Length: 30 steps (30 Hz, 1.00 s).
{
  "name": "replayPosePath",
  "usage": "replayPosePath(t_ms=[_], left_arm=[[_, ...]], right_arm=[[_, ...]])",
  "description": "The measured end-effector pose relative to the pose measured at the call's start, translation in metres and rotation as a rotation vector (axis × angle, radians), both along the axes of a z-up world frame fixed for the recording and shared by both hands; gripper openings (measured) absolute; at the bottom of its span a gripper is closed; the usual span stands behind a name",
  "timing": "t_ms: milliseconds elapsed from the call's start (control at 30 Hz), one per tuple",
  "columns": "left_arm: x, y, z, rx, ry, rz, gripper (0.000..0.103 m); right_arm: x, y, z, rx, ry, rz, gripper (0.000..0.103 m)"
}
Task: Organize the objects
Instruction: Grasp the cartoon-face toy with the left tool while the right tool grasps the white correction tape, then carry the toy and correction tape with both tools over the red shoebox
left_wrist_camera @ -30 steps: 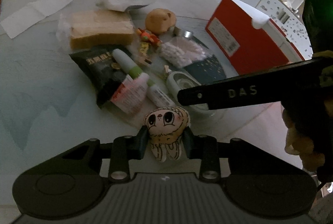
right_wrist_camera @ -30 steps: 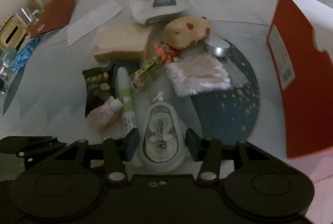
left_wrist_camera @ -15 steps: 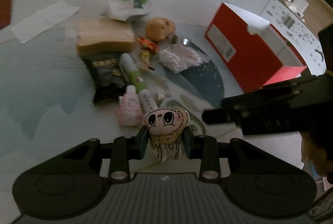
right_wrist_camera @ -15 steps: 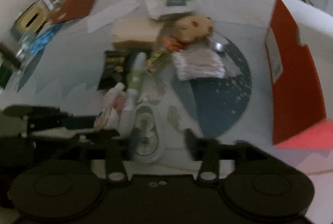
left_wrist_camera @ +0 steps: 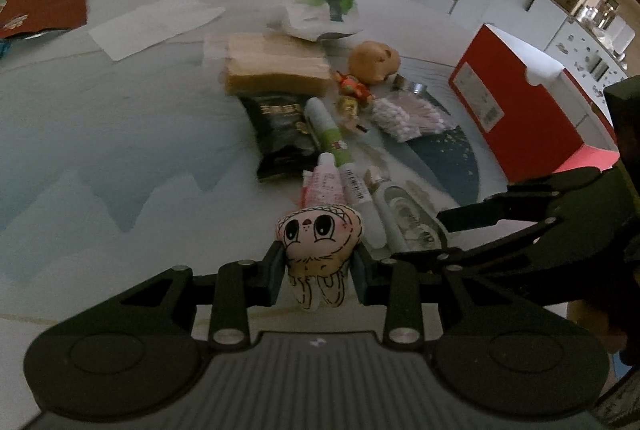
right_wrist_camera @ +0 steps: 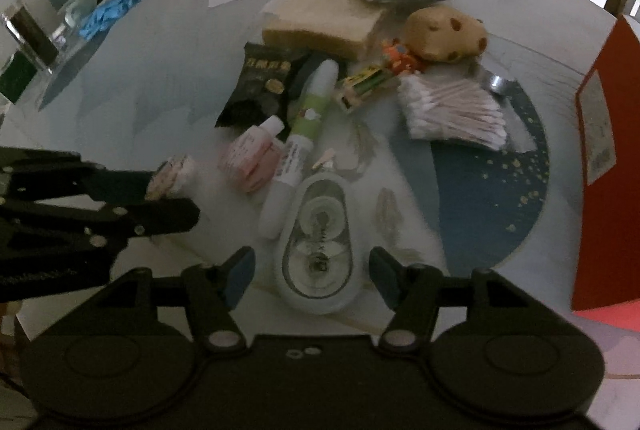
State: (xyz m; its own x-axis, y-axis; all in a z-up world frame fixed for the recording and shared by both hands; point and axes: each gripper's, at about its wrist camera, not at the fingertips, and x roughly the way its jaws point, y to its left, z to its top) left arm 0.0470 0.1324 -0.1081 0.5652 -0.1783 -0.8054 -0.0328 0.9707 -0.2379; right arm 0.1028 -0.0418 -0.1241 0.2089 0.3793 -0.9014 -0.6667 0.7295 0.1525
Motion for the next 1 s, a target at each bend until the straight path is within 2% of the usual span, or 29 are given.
replayPosePath(t_ms=[100,167,333,600,1000], left_arm=[[-0.001,0.003,0.0,0.001,0.004,0.006,0.033],[-0.001,0.003,0.0,0.002,0.006,0.006,0.033],[0.002,-0.001,0.003,0.011,0.008,-0.013,0.033],[0.02,-0.028,0.025,0.016,-0.033,-0.087,0.033],[0.056,-0.1,0.07,0.041,-0.127,-0.22,0.033]], right_arm=[[-0.004,0.007,-0.001,-0.039,-0.045,0.02,0.06],[-0.005,0.008,-0.001,-0.054,-0.063,0.023,0.051],[-0.002,0.0,0.005,-0.038,-0.072,0.0,0.05],[0.008,-0.04,0.05,0.061,-0.111,-0.107,0.05],[0.028,-0.118,0.11,0.168,-0.213,-0.232,0.051]])
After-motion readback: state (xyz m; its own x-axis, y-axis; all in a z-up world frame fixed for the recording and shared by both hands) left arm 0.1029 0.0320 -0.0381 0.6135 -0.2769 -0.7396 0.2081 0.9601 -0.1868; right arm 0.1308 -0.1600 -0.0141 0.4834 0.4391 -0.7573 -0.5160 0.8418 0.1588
